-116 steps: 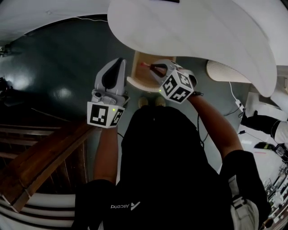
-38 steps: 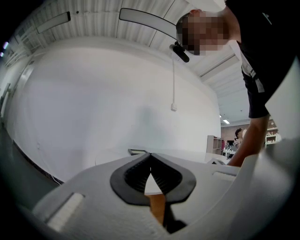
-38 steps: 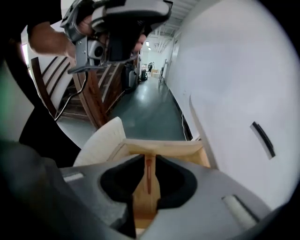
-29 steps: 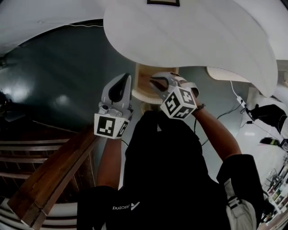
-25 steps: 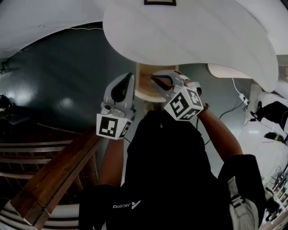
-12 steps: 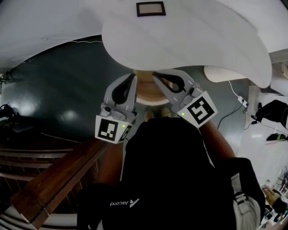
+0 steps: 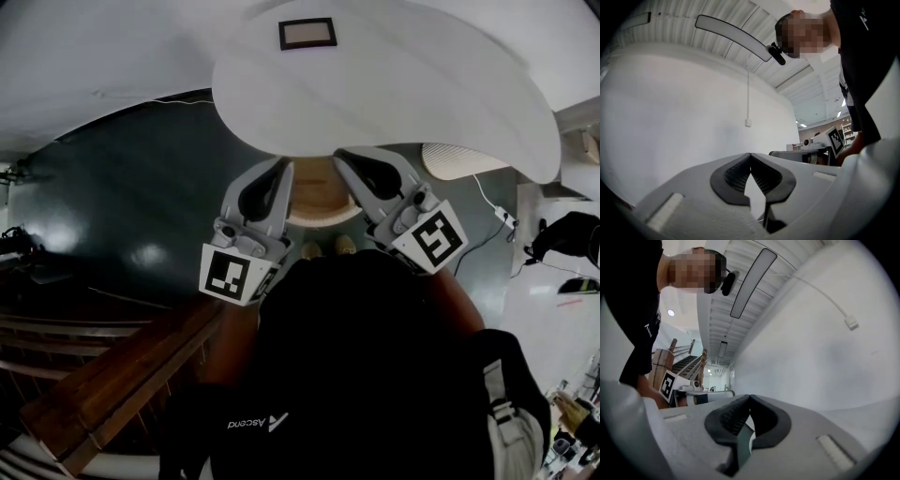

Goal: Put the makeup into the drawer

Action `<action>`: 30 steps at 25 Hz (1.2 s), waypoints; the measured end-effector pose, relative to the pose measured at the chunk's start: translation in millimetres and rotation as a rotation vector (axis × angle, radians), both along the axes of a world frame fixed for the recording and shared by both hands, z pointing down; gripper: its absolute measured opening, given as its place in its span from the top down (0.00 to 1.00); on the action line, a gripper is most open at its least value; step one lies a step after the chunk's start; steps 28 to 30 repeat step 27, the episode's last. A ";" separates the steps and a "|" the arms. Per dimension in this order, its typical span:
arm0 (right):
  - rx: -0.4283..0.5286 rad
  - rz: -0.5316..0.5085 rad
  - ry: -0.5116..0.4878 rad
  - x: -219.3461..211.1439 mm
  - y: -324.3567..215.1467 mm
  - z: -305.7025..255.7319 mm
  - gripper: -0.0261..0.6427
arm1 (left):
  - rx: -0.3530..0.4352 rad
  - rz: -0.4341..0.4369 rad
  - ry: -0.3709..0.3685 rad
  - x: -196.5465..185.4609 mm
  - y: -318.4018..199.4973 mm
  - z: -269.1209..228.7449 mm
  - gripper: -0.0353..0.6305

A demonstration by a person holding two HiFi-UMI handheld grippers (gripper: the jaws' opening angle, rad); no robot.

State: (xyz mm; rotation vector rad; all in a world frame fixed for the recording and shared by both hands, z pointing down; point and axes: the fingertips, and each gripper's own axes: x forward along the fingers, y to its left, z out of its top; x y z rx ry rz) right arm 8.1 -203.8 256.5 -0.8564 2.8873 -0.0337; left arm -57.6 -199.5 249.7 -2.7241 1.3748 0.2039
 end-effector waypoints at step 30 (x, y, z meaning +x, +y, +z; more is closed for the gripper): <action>0.016 -0.002 0.003 4.3 3.4 0.1 0.96 | -0.003 -0.018 -0.004 3.3 -1.4 0.8 0.93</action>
